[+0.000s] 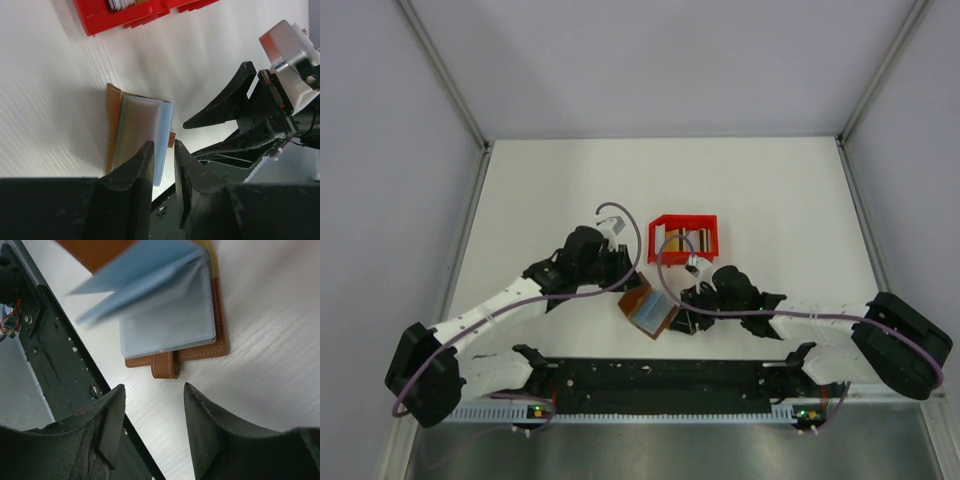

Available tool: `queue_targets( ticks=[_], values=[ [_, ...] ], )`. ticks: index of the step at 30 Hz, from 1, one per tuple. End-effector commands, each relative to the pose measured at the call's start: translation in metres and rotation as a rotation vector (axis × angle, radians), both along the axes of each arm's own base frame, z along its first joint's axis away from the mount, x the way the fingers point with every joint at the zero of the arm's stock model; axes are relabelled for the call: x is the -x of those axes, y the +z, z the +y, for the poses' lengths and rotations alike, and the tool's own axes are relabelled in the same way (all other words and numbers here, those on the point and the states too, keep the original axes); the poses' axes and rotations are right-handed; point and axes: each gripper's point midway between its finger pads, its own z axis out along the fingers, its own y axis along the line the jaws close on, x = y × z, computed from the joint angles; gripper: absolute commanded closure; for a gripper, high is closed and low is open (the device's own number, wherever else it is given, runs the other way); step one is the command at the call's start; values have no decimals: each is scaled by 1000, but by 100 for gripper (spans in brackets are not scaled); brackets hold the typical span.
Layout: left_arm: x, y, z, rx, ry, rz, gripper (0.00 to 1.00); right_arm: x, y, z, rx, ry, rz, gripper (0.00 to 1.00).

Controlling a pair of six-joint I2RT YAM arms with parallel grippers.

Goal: Put the credit cards into the card holder
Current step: Close the card holder at the center of the board.

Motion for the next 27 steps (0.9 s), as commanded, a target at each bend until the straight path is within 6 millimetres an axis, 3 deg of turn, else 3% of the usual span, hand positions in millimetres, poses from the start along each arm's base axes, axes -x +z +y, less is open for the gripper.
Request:
queue_targets(
  ticks=[1, 6, 9, 12, 16, 18, 21, 27],
  values=[
    [4, 15, -15, 90, -60, -26, 69, 2, 2, 2, -24, -7, 32, 50],
    [19, 14, -27, 167, -136, 0, 65, 2, -2, -5, -18, -31, 21, 50],
    [17, 16, -27, 190, -99, -1, 69, -3, -3, -9, 6, -31, -26, 51],
    [7, 24, -7, 143, 18, -81, 64, -4, 1, -8, 7, -5, -64, 52],
    [-8, 49, 24, 83, 146, -235, 54, -6, 11, -5, -30, 24, -136, 55],
    [-17, 49, 43, 11, 233, -269, 47, -11, 12, -7, -14, 15, -178, 55],
    [-27, 28, 59, -79, 304, -258, 39, -13, 13, -4, 19, 54, -234, 56],
    [-7, -11, 13, 24, 102, -80, 39, -3, 4, 7, 30, 113, -151, 56]
  ],
)
